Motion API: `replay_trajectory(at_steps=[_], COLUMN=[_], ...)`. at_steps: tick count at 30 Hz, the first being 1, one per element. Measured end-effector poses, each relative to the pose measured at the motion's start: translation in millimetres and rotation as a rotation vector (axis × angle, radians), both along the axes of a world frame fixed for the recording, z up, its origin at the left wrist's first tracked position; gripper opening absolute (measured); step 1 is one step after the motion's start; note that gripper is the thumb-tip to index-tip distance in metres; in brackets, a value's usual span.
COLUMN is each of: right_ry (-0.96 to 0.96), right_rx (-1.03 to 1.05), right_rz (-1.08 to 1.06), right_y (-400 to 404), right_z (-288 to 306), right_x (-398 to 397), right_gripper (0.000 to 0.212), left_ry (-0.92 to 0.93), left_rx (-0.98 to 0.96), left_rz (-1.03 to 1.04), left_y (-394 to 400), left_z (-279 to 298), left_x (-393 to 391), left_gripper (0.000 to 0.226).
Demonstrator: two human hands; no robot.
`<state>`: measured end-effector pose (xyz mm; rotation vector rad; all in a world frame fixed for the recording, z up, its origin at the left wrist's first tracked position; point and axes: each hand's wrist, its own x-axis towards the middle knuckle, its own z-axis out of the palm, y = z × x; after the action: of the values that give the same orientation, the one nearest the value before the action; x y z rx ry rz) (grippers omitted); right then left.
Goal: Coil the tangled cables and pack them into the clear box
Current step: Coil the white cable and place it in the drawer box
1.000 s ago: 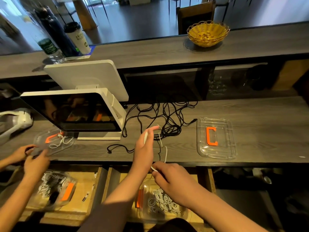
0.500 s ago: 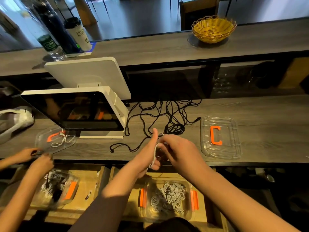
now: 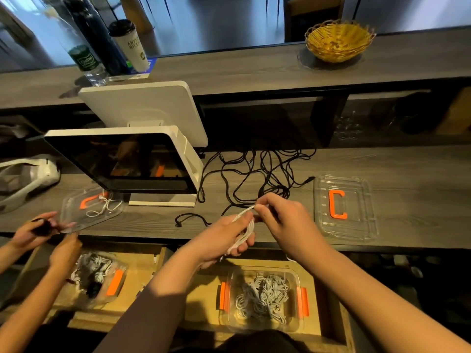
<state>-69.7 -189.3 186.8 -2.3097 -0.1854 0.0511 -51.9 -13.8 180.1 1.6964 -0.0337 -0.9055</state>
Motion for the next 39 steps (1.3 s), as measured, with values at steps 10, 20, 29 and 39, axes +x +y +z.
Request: replay_trajectory(at_steps=[10,20,29,39], right_ry=[0.104,0.243,0.315,0.177], right_rx=[0.154,0.150,0.046,-0.151], right_rz=[-0.039,0.025,0.119,0.200], right_y=[12,17,16,11], right_z=[-8,-14,-11,-2], right_x=[-22,-42,-64,-93], right_gripper=[0.015,0.022,0.031,0.027], left_ry=[0.172,0.183,0.048,-0.255], left_rx=[-0.420,-0.747,-0.687,-0.315], left_rz=[0.356,0.610,0.639,0.427], left_y=[-2,2,-18,-35], left_z=[-8,-11,-11,-15], left_x=[-21,-29,-40,-45], left_gripper=[0.049,0.049,0.053,0.048])
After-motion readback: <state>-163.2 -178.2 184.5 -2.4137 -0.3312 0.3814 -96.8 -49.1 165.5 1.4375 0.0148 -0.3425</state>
